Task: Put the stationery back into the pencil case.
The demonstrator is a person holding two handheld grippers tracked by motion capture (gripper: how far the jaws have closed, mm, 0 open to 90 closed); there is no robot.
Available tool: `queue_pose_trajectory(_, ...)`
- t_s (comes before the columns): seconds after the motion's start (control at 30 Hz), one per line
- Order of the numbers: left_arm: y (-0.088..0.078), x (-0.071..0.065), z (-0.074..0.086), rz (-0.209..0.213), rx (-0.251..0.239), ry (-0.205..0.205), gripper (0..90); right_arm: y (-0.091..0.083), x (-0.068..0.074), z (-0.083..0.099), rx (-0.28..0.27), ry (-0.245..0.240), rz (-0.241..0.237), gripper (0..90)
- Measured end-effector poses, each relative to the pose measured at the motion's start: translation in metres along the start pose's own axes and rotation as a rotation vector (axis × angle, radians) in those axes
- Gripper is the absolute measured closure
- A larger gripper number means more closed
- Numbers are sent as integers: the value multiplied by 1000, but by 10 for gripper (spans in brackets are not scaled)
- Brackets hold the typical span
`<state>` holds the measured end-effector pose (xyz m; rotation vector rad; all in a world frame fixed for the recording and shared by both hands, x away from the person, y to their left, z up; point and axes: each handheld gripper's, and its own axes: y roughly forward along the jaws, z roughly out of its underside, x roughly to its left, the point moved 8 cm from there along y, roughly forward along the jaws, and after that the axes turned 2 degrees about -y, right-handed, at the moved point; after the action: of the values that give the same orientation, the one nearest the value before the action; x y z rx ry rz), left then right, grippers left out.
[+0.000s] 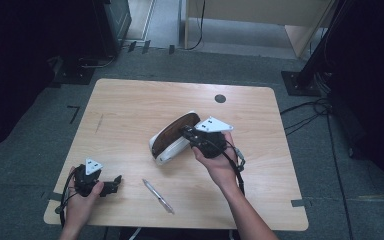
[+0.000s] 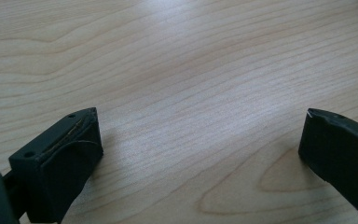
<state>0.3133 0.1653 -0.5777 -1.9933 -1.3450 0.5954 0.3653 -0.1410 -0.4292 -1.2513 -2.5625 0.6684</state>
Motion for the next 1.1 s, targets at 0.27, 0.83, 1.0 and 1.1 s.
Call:
queue_pose_trajectory(0.27,0,0,0,2,1,3,0,14,1,-9,-4,6,-9,716)
queue_pose_trajectory(0.83,0,0,0,3,2,5,0,28,3,1,48,1,-18,651)
queue_pose_trajectory(1.0,0,0,0,3,2,5,0,31,1,5,58,6,-7,738)
queue_pose_trajectory(1.1,0,0,0,3,2,5,0,30,0,3,52,-2,2,742)
